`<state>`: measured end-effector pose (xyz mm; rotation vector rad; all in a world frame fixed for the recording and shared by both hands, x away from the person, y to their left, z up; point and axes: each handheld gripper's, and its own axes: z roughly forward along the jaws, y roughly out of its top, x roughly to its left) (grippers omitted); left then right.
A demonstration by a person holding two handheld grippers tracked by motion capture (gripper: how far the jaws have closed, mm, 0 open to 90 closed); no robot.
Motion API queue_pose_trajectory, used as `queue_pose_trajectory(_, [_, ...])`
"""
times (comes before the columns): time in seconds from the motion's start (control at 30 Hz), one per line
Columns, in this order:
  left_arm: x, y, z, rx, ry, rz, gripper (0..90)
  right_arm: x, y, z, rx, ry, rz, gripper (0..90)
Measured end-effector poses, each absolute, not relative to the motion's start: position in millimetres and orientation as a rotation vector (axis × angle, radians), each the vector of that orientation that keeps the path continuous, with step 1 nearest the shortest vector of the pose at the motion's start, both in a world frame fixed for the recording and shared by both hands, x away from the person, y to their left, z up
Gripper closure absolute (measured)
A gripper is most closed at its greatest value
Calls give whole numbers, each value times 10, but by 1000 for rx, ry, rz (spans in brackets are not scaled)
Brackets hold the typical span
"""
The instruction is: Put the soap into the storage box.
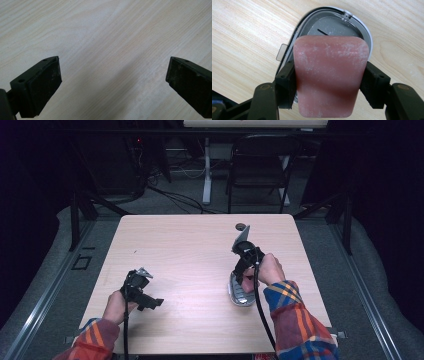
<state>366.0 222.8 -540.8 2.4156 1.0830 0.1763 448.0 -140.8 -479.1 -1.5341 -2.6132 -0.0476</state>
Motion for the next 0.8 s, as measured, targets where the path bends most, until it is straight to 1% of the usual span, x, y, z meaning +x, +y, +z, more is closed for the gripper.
queue_pose_trajectory(0.4, [3661, 2227, -5412, 2420, 1080, 175, 2, 4488, -1346, -4851, -1570, -2587, -74, 371])
queue_pose_trajectory(0.8, [3662, 2227, -5414, 2421, 1080, 173, 2, 4499, -1360, -4865, -1592, -2556, -13, 366])
